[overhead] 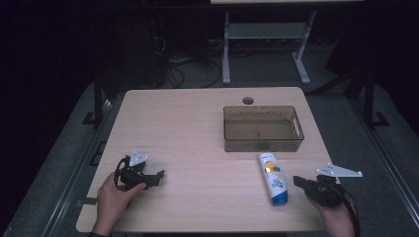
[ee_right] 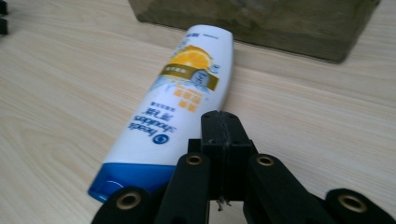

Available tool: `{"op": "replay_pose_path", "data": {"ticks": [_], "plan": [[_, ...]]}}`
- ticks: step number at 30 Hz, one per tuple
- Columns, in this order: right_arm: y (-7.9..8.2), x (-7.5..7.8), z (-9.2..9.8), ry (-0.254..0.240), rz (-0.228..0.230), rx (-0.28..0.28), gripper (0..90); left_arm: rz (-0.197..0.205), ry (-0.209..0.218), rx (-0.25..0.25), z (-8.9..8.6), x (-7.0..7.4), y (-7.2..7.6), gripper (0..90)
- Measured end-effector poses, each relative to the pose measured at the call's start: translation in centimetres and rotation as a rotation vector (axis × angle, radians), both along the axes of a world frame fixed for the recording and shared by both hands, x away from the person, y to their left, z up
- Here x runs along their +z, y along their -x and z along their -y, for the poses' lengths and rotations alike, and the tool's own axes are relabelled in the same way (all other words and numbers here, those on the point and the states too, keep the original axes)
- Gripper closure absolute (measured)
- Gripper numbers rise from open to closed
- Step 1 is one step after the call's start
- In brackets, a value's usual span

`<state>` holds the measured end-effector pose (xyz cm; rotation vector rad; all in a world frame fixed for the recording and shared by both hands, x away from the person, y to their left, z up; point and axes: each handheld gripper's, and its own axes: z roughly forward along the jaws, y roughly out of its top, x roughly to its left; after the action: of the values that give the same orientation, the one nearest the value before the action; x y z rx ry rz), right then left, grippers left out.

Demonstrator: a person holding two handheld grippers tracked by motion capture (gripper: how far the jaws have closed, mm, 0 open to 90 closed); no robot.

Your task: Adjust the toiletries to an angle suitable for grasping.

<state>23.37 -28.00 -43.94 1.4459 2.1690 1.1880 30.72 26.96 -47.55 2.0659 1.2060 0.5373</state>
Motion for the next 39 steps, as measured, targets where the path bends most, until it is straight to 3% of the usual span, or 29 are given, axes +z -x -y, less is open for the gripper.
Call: {"op": "replay_pose_path", "data": {"ticks": [21,31,39], "plan": [[0.6,0.6,-4.0,-0.014,0.002,0.143,89.8,0.001,-0.001,-0.001,0.0,0.0,0.0,12.8],[0.7,0.2,-6.4,-0.004,-0.023,0.216,89.8,0.001,-0.002,-0.001,0.0,0.0,0.0,12.8],[0.5,-0.5,-7.2,0.017,-0.060,0.243,89.8,0.001,-0.002,-0.001,0.0,0.0,0.0,12.8]]}}
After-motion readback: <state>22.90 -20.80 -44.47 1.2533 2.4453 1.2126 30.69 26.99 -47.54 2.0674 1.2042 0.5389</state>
